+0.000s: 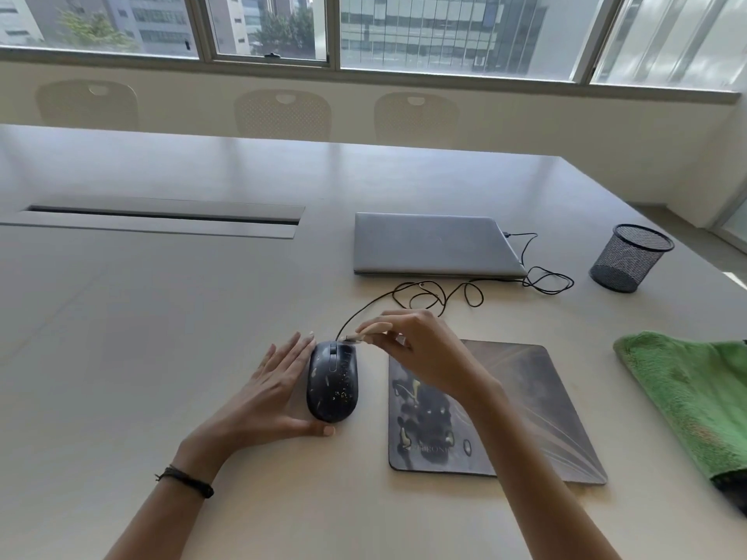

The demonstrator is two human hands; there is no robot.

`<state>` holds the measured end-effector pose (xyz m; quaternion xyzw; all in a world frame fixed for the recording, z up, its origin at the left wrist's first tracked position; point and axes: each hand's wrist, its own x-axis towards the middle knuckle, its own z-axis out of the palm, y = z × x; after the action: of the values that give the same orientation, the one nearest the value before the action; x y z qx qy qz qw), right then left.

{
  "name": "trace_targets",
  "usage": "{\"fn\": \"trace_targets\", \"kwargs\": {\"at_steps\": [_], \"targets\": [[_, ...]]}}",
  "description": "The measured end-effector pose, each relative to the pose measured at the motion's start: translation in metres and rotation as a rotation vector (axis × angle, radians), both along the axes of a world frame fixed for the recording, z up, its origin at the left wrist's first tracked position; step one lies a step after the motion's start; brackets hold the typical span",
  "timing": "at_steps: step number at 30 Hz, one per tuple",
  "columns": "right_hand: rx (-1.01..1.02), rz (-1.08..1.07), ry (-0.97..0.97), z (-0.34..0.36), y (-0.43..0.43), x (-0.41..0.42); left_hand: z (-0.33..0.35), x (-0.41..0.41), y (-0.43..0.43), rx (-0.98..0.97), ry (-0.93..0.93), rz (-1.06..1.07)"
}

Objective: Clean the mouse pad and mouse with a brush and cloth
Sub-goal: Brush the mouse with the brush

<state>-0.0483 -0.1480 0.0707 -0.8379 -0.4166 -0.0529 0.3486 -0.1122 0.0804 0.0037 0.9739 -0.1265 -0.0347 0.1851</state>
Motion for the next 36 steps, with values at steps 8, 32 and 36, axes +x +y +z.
{"fn": "trace_targets", "kwargs": {"at_steps": [8,32,36], "targets": [[-0.008,0.117,0.059,0.009,-0.017,-0.006,0.0,0.0,0.0,-0.006,-0.002,0.002],[0.015,0.137,0.09,0.007,-0.01,-0.009,0.0,0.0,0.0,0.009,0.004,0.011],[0.015,0.085,0.086,0.011,-0.019,-0.005,0.0,0.0,0.0,0.004,0.011,0.012]]}}
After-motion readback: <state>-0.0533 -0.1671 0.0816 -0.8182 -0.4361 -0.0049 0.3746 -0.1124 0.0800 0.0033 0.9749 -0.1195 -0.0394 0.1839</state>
